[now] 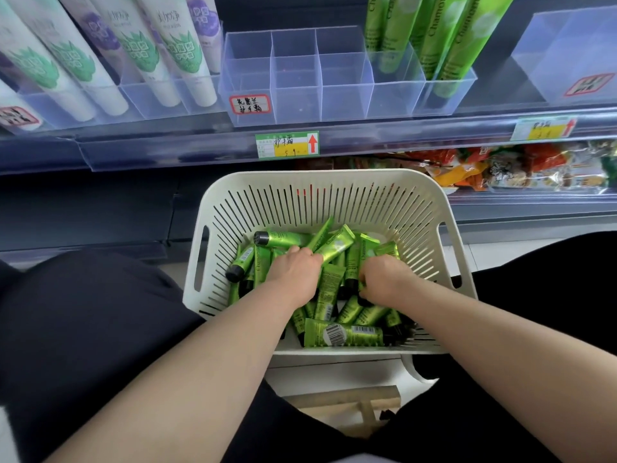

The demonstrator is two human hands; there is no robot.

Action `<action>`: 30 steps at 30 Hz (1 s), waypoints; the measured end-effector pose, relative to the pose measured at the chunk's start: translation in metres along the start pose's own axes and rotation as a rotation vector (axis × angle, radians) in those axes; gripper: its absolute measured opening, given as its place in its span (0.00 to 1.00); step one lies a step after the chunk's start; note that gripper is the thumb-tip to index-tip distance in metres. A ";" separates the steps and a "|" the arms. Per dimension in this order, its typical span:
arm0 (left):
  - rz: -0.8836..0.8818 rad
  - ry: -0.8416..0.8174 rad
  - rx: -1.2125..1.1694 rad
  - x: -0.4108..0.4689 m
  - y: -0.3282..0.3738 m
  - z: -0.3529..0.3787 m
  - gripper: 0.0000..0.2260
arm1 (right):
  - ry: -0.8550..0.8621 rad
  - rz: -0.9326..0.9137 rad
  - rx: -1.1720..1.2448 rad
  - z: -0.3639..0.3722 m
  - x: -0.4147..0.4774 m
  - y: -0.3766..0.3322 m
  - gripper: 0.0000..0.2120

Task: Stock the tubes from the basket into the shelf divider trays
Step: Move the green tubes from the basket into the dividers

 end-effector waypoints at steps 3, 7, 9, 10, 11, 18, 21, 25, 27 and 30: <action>-0.004 0.001 0.004 0.003 -0.001 -0.003 0.20 | 0.020 0.017 0.038 -0.006 0.004 0.004 0.09; 0.000 0.013 0.013 0.002 0.001 -0.002 0.21 | 0.233 0.070 0.040 -0.026 0.017 0.016 0.17; 0.004 0.010 0.013 0.001 0.002 -0.001 0.22 | 0.200 0.004 -0.019 -0.024 0.026 0.018 0.25; 0.006 0.004 0.015 0.000 0.003 -0.001 0.23 | 0.153 -0.019 -0.017 -0.021 0.029 0.019 0.29; 0.009 -0.002 0.015 0.000 0.003 0.000 0.23 | 0.109 -0.024 0.002 -0.017 0.032 0.020 0.32; 0.003 -0.017 0.003 0.002 0.001 0.000 0.22 | 0.020 0.056 0.029 -0.017 0.050 0.019 0.38; -0.003 -0.023 -0.008 0.002 0.001 0.000 0.21 | -0.021 0.089 0.045 -0.015 0.057 0.026 0.34; -0.049 -0.008 -0.076 0.006 -0.001 0.002 0.21 | 0.016 -0.006 0.003 -0.026 0.047 0.013 0.30; -0.069 -0.003 -0.118 0.011 -0.001 0.001 0.23 | 0.039 -0.061 -0.013 -0.037 0.039 0.008 0.28; -0.086 -0.014 -0.129 0.017 0.002 0.004 0.20 | -0.023 -0.109 0.031 -0.054 0.026 0.012 0.25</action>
Point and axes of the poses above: each hand's wrist, its own x-axis towards the middle knuckle, its own z-axis out of the palm, y = z × x, the point moved 4 cm from there along x, towards the middle knuckle
